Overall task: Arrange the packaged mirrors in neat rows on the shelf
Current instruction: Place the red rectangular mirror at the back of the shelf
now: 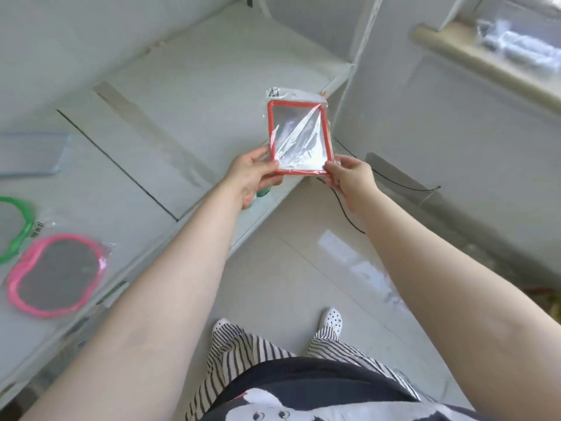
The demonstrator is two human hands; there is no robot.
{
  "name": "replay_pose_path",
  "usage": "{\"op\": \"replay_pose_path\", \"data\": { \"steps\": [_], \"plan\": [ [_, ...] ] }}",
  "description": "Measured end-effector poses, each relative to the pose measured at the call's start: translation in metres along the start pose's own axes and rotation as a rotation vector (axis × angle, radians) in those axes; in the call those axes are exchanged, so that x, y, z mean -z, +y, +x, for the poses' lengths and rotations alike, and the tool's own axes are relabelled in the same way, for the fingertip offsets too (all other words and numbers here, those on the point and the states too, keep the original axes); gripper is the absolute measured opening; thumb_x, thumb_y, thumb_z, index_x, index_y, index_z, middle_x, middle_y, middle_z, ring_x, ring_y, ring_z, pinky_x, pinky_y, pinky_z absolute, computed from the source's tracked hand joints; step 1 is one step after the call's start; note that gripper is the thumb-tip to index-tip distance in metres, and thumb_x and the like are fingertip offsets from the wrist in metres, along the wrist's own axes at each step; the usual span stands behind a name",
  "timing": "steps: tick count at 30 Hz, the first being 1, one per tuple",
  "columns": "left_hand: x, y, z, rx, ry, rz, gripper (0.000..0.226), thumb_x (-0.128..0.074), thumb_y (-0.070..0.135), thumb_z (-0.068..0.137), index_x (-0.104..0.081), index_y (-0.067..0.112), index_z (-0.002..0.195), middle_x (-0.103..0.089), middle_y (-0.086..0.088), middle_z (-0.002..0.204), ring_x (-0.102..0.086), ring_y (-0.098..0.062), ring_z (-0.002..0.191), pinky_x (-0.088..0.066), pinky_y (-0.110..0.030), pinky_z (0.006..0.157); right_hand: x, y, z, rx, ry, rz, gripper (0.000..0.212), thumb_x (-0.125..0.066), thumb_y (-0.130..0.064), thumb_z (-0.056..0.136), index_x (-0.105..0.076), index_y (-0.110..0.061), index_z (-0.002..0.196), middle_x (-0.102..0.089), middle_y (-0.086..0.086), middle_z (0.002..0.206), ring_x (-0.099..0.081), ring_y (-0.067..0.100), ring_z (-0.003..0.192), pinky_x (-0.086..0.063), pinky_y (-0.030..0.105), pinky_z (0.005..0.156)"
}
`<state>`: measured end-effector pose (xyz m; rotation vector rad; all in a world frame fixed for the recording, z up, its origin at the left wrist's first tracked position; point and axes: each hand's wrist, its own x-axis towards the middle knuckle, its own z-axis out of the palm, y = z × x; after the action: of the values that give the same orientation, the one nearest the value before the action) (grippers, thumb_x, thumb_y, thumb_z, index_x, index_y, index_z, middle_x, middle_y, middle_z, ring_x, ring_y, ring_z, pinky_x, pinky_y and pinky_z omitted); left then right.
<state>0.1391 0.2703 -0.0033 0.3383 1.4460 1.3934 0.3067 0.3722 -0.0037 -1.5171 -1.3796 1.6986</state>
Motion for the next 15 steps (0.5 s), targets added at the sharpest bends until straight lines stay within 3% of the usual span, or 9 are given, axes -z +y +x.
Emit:
{"op": "replay_pose_path", "data": {
  "steps": [4,6,9,15],
  "plan": [
    [-0.077,-0.022,0.017,0.037,0.054,-0.047,0.040,-0.057,-0.002,0.090,-0.052,-0.005,0.130,-0.065,-0.014,0.110,-0.069,-0.017,0.078,-0.059,-0.017,0.067,0.077,-0.004,0.027,-0.002,0.017,-0.002,0.014,-0.065,-0.010,0.089,-0.067,-0.002,0.100,-0.065,0.001,0.074,-0.059,0.003,0.052,-0.053,0.012,0.059],
    [-0.106,-0.028,0.023,0.059,0.085,-0.079,0.038,-0.059,-0.001,0.090,-0.053,-0.005,0.127,-0.067,-0.012,0.103,-0.071,-0.012,0.069,-0.060,-0.018,0.067,0.106,-0.006,0.042,-0.014,0.012,0.027,0.011,-0.069,-0.015,0.086,-0.068,-0.004,0.086,-0.068,0.004,0.077,-0.062,0.006,0.057,-0.056,0.016,0.066],
    [-0.136,-0.027,0.027,0.062,0.105,-0.119,0.038,-0.059,-0.003,0.089,-0.053,-0.004,0.127,-0.068,-0.011,0.102,-0.070,-0.014,0.075,-0.060,-0.019,0.067,0.133,-0.007,0.062,-0.033,-0.001,0.049,0.011,-0.072,-0.018,0.083,-0.069,-0.007,0.079,-0.069,0.005,0.080,-0.065,0.014,0.072,-0.057,0.029,0.089],
    [-0.151,-0.010,0.053,0.027,0.159,-0.102,0.042,-0.061,-0.002,0.088,-0.054,-0.003,0.129,-0.070,-0.007,0.101,-0.073,-0.012,0.077,-0.060,-0.020,0.068,0.141,-0.022,0.097,-0.046,-0.072,0.103,0.010,-0.071,-0.017,0.083,-0.070,-0.006,0.084,-0.071,0.009,0.088,-0.068,0.016,0.081,-0.057,0.030,0.090]
  ]
}}
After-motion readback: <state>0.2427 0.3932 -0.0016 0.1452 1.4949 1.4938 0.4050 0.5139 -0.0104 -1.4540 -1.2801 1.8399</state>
